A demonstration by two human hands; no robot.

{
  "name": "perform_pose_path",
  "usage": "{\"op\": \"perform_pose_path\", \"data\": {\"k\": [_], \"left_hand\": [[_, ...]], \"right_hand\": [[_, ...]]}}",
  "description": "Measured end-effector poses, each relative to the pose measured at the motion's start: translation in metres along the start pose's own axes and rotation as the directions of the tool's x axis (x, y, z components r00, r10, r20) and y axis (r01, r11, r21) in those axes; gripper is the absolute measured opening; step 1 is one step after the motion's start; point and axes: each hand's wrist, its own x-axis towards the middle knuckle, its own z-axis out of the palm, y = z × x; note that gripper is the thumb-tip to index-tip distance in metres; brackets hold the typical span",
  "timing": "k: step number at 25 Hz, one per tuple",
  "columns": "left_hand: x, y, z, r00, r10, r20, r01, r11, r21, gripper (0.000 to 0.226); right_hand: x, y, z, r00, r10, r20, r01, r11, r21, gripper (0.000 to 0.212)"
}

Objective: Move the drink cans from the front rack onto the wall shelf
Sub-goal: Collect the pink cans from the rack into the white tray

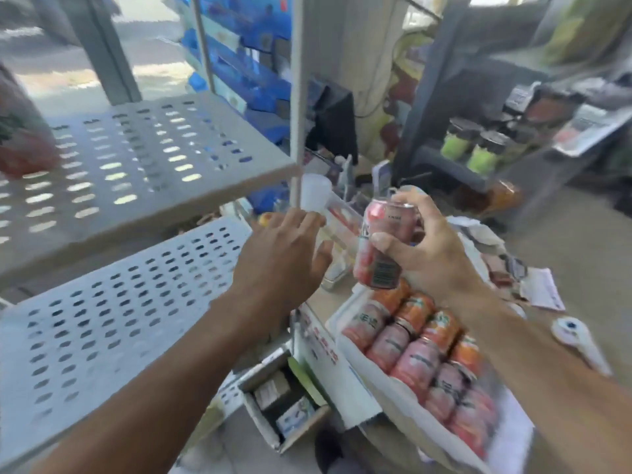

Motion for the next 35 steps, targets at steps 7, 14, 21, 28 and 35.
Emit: {"op": "perform_pose_path", "data": {"k": [7, 14, 21, 28, 35], "left_hand": [[0.021, 0.061, 0.085, 0.964, 0.135, 0.227, -0.134, 0.991, -0.022, 0.039], [0.035, 0.069, 0.132, 0.929, 0.149, 0.339, -0.164, 0.986, 0.015, 0.042], [0.038, 0.054, 0.131, 0.943, 0.048, 0.330, -0.071, 0.996, 0.058, 0.040], [0.031, 0.023, 0.079, 0.976, -0.092, 0.196, 0.078, 0.994, 0.076, 0.038], [0.004, -0.028, -0.003, 0.958, -0.284, -0.038, 0.286, 0.944, 0.161, 0.039]], "right_hand": [[-0.047, 0.148, -0.034, 0.825, 0.540, -0.168, -0.537, 0.841, 0.065, 0.037], [-0.043, 0.191, 0.005, 0.742, 0.670, -0.026, -0.670, 0.742, 0.010, 0.039], [-0.029, 0.193, 0.037, 0.732, 0.668, 0.133, -0.614, 0.732, -0.295, 0.056], [0.002, 0.163, 0.030, 0.730, 0.644, 0.230, -0.362, 0.649, -0.669, 0.079], [0.066, -0.003, 0.043, 0.921, 0.060, 0.384, 0.147, 0.861, -0.487, 0.056]]}}
